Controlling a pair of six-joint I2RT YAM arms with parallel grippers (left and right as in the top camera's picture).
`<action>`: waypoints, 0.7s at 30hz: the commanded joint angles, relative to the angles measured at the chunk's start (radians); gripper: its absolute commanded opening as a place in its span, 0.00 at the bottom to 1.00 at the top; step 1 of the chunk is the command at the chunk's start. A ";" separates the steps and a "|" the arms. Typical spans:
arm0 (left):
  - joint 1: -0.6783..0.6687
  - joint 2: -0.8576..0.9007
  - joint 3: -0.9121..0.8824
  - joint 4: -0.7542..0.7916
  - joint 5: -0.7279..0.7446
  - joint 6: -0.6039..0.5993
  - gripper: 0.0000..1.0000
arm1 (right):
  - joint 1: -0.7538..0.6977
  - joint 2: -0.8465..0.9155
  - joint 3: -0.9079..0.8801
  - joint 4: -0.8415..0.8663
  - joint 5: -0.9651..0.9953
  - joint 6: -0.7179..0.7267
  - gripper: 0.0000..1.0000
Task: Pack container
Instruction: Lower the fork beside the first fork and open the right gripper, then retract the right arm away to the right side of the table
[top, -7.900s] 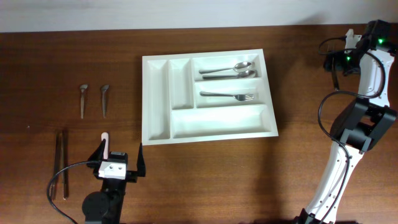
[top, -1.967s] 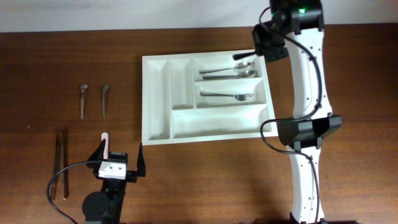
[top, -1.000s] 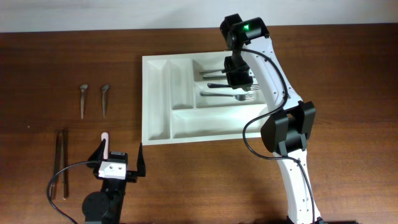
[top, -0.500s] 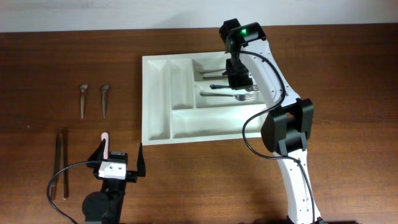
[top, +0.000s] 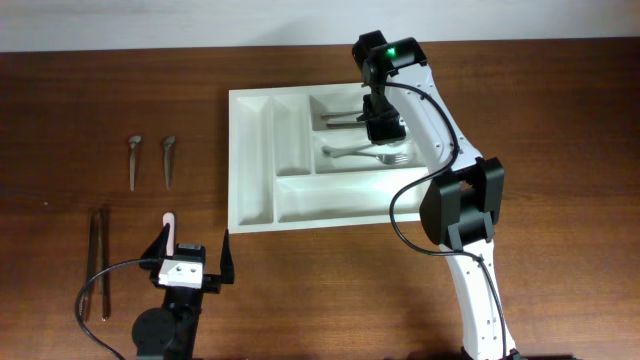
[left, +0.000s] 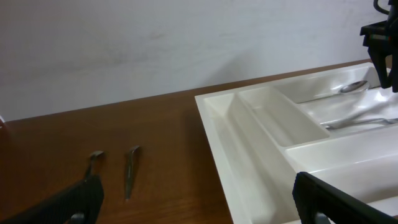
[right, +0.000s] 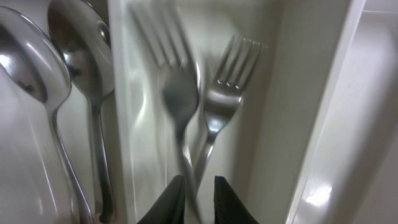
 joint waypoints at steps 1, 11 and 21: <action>0.006 -0.005 -0.005 -0.002 0.004 0.013 0.99 | 0.005 -0.019 -0.007 0.000 0.020 0.012 0.17; 0.006 -0.005 -0.005 -0.002 0.004 0.013 0.99 | -0.013 -0.021 0.017 0.037 0.021 -0.173 0.68; 0.006 -0.005 -0.005 -0.002 0.004 0.013 0.99 | -0.181 -0.032 0.290 0.018 0.140 -0.901 1.00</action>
